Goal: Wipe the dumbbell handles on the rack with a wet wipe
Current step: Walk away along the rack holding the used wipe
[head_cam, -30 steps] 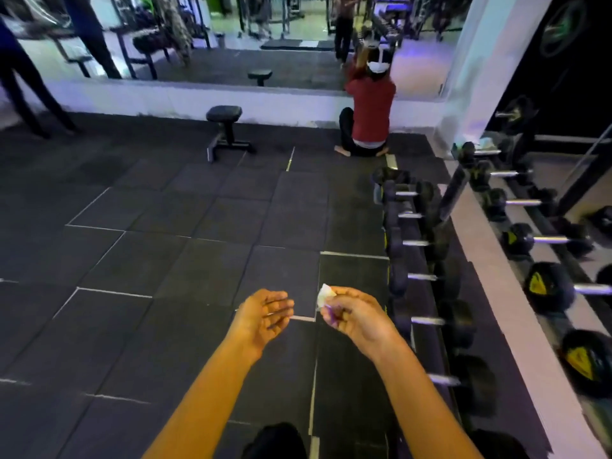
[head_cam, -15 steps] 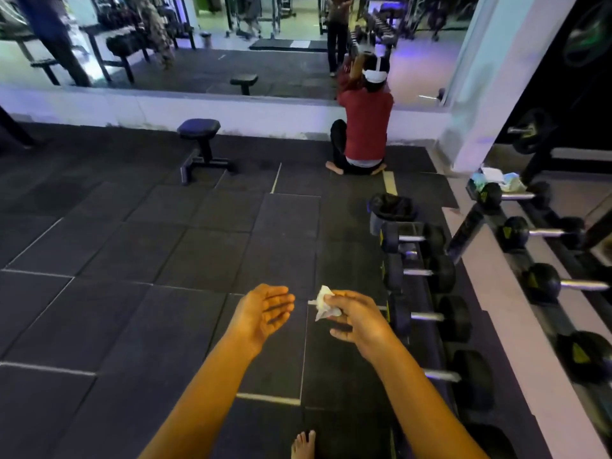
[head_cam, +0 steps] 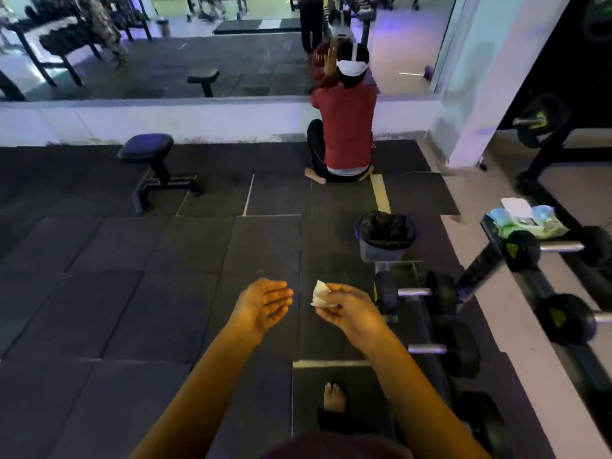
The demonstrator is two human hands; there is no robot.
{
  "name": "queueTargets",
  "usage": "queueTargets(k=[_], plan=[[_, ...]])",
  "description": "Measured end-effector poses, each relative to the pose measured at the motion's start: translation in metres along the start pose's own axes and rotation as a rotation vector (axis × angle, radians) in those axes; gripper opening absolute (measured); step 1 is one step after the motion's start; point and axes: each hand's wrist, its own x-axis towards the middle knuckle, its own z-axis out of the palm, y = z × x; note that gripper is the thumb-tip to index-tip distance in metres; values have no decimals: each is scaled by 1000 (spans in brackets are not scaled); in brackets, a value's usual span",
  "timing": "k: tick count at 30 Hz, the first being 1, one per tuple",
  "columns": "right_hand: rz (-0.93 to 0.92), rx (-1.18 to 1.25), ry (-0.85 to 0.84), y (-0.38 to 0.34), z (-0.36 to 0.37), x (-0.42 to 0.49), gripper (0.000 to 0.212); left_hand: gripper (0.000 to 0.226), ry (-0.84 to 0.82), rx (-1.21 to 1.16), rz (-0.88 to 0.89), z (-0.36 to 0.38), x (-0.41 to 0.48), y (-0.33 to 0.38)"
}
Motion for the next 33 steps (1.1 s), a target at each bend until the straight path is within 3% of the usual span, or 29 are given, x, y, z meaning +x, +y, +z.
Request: queueTargets(k=[10,15,20,27,33], plan=[[42,36,88,-124,-1,209,19,29,-86,71,-73,106,193,134],[29,143,289,-163,-2,313,16,25,-140,177,-130,155,302,193],[38,312,454,-212,-5,380,15,26,-300,305,-198,223,387,253],[16,541,701,-253,-57,458,25,27,-439,543,-317,330,487,275],[39,588,837,-275,-142,534,16,23,-470,677,-377,426,561,261]])
